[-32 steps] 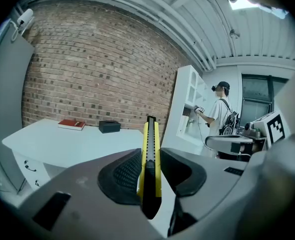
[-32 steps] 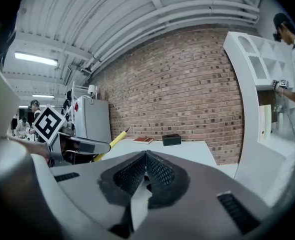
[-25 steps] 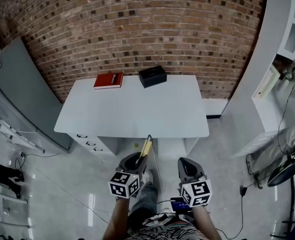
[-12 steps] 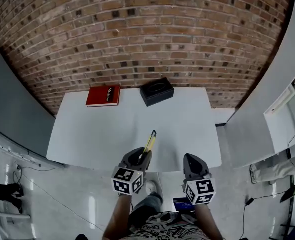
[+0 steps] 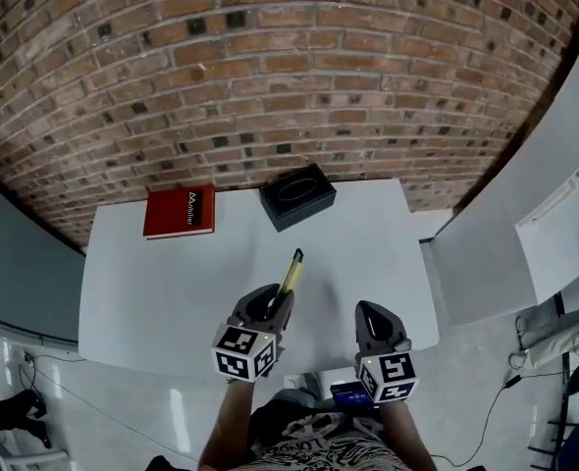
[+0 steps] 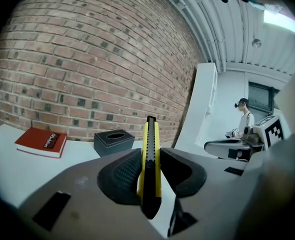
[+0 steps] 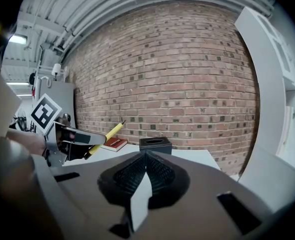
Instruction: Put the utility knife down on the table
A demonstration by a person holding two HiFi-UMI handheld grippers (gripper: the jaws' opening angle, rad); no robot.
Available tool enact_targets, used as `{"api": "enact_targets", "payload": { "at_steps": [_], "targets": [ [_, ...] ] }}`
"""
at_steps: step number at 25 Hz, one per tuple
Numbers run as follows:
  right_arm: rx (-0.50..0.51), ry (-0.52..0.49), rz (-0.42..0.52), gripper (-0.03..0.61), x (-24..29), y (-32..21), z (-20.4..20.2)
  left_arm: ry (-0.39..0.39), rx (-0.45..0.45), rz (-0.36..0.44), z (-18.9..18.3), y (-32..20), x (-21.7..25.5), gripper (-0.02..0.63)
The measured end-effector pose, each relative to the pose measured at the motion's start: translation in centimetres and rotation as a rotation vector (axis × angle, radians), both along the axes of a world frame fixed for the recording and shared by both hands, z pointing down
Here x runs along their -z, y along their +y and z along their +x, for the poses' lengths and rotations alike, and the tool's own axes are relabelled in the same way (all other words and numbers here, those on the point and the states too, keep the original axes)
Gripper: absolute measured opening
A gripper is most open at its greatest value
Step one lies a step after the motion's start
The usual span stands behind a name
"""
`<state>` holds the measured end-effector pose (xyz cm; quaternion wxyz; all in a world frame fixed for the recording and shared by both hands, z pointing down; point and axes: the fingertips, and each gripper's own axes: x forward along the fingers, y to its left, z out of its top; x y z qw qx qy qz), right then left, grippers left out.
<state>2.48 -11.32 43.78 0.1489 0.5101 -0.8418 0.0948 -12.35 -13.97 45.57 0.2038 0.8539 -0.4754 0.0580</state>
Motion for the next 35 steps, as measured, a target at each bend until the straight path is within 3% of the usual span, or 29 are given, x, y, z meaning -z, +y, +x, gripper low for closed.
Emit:
{"api": "enact_targets", "payload": {
  "at_steps": [9, 21, 35],
  "targets": [
    [-0.065, 0.013, 0.039, 0.000, 1.7, -0.8, 1.6, 0.062, -0.051, -0.002, 1.7, -2.2, 0.6, 0.120],
    [-0.101, 0.006, 0.049, 0.000, 1.6, -1.8, 4.4, 0.061, -0.073, 0.001, 4.2, -3.8, 0.9, 0.120],
    [-0.067, 0.019, -0.049, 0.000, -3.0, -2.7, 4.8, 0.015, -0.085, -0.102, 5.4, -4.1, -3.6, 0.120]
  ]
}}
